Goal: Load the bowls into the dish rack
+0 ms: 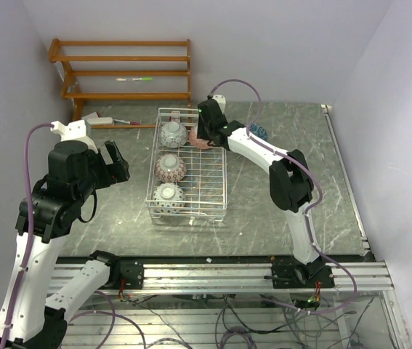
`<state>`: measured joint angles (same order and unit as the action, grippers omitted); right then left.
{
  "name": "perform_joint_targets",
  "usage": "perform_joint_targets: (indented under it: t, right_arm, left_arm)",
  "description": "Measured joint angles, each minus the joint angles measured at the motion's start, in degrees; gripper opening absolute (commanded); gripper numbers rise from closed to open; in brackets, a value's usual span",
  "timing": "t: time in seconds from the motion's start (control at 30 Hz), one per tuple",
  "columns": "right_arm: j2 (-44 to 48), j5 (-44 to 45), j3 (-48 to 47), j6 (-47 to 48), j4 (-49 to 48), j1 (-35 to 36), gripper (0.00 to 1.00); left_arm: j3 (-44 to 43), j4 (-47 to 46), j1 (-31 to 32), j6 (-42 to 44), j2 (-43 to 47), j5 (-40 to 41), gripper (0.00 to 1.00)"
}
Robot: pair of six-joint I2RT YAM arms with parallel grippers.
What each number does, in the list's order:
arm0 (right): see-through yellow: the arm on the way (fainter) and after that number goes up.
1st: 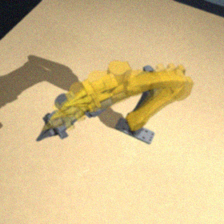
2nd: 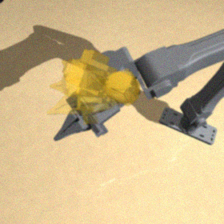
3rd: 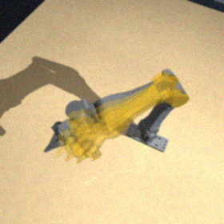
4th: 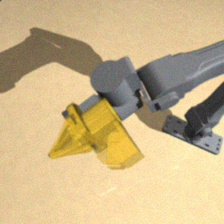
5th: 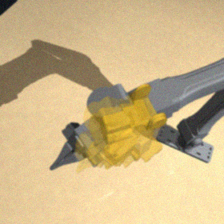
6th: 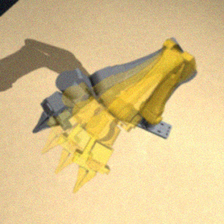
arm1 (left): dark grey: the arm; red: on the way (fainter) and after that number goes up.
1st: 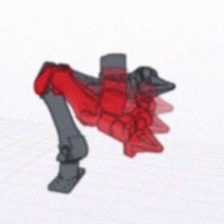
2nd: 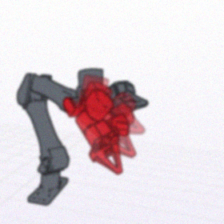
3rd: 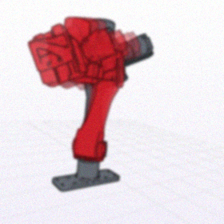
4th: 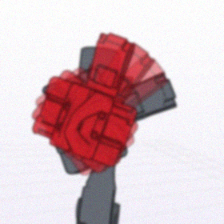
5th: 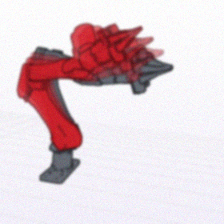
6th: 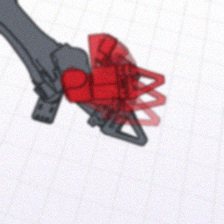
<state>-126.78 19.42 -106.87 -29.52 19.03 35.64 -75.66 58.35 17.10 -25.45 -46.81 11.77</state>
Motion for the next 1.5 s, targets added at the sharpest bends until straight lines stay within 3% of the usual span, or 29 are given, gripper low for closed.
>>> perform_joint_targets:
  t: [0.3,0.63,0.8,1.03,1.5]
  right_arm:
    - [1.55,0.28,1.25,3.19,0.07,0.07,0.56]
    - [18.51,-1.81,3.37,5.51,3.15,-0.33,0.62]
    - [23.54,-2.43,3.87,4.52,8.41,-5.68,0.62]
    - [19.02,-4.72,4.76,5.92,17.25,-15.89,0.61]
    - [8.61,-10.45,4.02,9.75,18.78,-14.67,0.55]
  left_arm:
    - [0.0,-0.02,0.0,0.0,0.04,0.0,1.0]
    - [0.13,-0.22,0.0,-0.02,0.09,-0.02,0.99]
    - [0.35,-0.26,0.0,-0.04,0.42,-0.02,0.99]
    - [0.35,-0.31,0.0,-0.07,0.28,-0.07,0.99]
    - [0.72,-1.14,0.0,-1.27,-0.02,-0.48,1.0]
